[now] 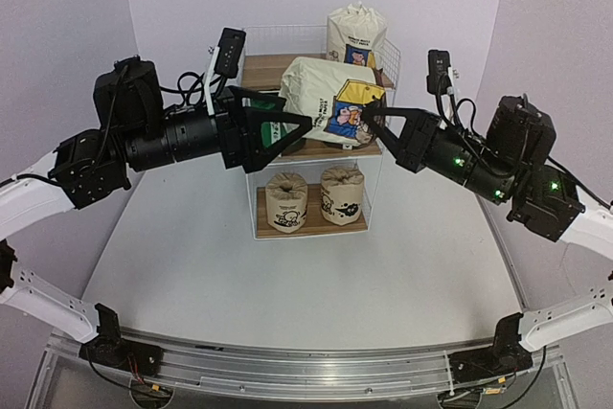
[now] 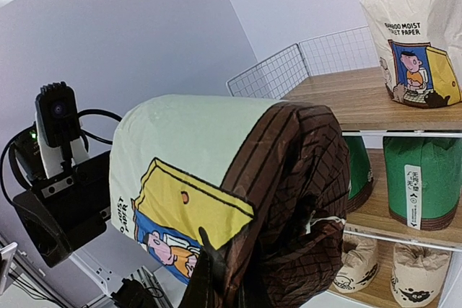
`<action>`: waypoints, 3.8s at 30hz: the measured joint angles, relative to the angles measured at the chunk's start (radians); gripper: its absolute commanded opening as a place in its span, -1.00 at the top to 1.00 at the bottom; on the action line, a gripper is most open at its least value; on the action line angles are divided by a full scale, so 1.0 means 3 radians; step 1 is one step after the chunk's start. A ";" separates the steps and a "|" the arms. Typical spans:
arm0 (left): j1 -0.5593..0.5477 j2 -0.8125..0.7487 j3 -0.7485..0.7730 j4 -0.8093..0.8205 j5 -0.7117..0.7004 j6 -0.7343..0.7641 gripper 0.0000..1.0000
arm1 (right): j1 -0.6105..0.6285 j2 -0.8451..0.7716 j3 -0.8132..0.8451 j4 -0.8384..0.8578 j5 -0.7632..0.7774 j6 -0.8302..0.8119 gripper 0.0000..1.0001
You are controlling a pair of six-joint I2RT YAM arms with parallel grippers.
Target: Place and organize the paper towels onto the shelf
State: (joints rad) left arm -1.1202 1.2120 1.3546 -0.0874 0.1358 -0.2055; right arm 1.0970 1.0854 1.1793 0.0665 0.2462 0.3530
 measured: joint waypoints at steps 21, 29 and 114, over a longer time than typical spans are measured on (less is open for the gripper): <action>0.0000 0.0148 0.0199 -0.0351 -0.0077 0.0233 -0.44 | -0.0005 0.0089 -0.0065 -0.0028 -0.0114 0.0051 1.00; 0.0046 0.0150 0.0198 -0.0351 0.0006 0.0176 0.06 | -0.0012 0.0091 -0.0065 -0.0024 -0.0193 0.0050 0.97; 0.0448 0.1744 0.2815 -0.1399 -0.2297 0.3222 -0.14 | -0.0001 -0.0786 -0.0979 -0.0852 0.1287 0.0144 -0.64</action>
State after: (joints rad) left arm -0.9858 1.7351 2.1990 -0.5071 -0.5533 0.7611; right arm 1.0966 0.8497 0.8856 -0.1890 0.6324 0.3963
